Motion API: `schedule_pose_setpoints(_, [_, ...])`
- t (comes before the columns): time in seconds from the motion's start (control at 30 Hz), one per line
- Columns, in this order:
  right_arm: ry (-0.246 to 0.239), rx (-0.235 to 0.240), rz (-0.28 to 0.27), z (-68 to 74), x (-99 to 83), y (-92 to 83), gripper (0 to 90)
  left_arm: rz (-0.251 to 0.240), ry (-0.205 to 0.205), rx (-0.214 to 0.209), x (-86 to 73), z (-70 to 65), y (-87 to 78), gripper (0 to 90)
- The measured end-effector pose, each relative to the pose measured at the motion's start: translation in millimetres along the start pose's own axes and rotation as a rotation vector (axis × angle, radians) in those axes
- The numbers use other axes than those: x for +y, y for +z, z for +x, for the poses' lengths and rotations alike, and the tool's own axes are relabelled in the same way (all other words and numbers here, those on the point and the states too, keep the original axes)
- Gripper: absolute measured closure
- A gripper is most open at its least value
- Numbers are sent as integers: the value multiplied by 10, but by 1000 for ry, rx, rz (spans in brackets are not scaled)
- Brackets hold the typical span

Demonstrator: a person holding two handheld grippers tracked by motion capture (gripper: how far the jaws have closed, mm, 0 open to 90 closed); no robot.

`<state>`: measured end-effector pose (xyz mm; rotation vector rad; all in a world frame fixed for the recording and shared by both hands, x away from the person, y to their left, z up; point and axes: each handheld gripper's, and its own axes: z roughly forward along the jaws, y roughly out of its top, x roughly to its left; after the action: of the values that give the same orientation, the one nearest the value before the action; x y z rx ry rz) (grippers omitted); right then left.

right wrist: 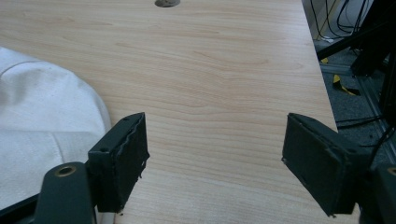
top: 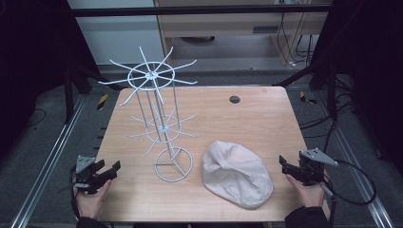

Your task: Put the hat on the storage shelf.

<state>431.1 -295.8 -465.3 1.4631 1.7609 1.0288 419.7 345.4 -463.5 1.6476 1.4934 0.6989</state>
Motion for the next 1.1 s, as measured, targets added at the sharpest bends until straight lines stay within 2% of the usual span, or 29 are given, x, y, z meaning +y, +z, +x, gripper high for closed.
schedule_pose_setpoints(0.07, [-4,2,2,8,5,-7,232,1,1,1,-1,-1,-4,353])
schedule_pose_setpoints(0.17, [-37,1,18,46,28,-22,255,8,6,-3,-3,-10,-9,353])
schedule_pose_setpoints(0.4, [-40,21,9,75,102,-101,268,16,24,-9,0,-24,-3,342])
schedule_pose_setpoints(0.5, [-48,44,10,114,156,-150,290,28,33,-10,-1,-25,14,334])
schedule_pose_setpoints(0.63, [-83,73,2,204,243,-224,329,34,46,-9,1,-41,25,324])
schedule_pose_setpoints(0.77, [-98,96,1,269,303,-271,333,39,46,-10,1,-42,33,323])
schedule_pose_setpoints(0.93, [-115,147,12,389,414,-356,353,47,50,-11,1,-43,42,321])
schedule_pose_setpoints(1.1, [-126,173,23,467,478,-408,352,56,59,-10,-1,-50,56,319])
